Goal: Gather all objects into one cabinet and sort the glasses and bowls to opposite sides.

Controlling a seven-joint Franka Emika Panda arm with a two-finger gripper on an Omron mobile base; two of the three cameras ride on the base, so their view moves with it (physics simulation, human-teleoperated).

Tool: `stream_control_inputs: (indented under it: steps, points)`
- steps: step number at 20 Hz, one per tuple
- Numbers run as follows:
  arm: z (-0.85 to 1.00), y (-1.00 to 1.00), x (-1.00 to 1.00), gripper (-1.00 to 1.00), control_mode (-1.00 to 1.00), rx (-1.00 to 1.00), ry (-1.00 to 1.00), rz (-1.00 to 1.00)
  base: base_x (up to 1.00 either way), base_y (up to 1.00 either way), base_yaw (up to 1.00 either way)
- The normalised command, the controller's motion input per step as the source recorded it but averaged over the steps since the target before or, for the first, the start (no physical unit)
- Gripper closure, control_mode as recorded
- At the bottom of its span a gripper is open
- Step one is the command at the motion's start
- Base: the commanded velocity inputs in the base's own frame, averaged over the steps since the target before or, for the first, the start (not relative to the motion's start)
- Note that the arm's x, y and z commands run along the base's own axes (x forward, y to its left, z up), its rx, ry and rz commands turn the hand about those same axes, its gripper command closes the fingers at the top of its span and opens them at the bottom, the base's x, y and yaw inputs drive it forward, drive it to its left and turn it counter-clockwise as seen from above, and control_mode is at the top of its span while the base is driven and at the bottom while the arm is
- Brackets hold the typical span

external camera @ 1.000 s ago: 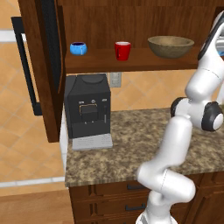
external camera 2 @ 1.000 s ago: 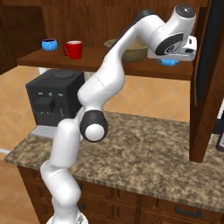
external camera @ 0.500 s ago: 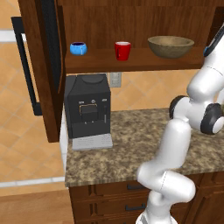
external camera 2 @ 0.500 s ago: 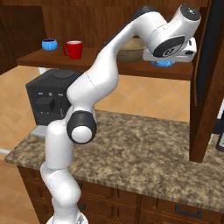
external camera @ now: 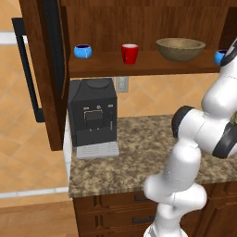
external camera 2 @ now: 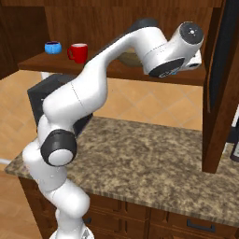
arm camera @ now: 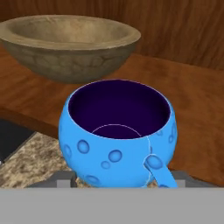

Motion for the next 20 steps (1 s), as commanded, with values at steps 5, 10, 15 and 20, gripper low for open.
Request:
stream_control_inputs:
  steps: [5,10,15,20]
  points:
    - [0.0,0.61,0.0,1.0,-1.0,-0.02,-0.01,-0.05,0.0,0.0,0.0]
    - [0.29,0.22,-0.29,1.0,-1.0,0.01,0.06,0.0,0.0,0.0,0.0]
    - [0.49,0.13,-0.41,1.0,-1.0,0.04,0.1,0.0,0.0,0.0,0.0]
    - [0.33,0.26,-0.25,1.0,-1.0,0.05,0.14,0.0,0.0,0.0,0.0]
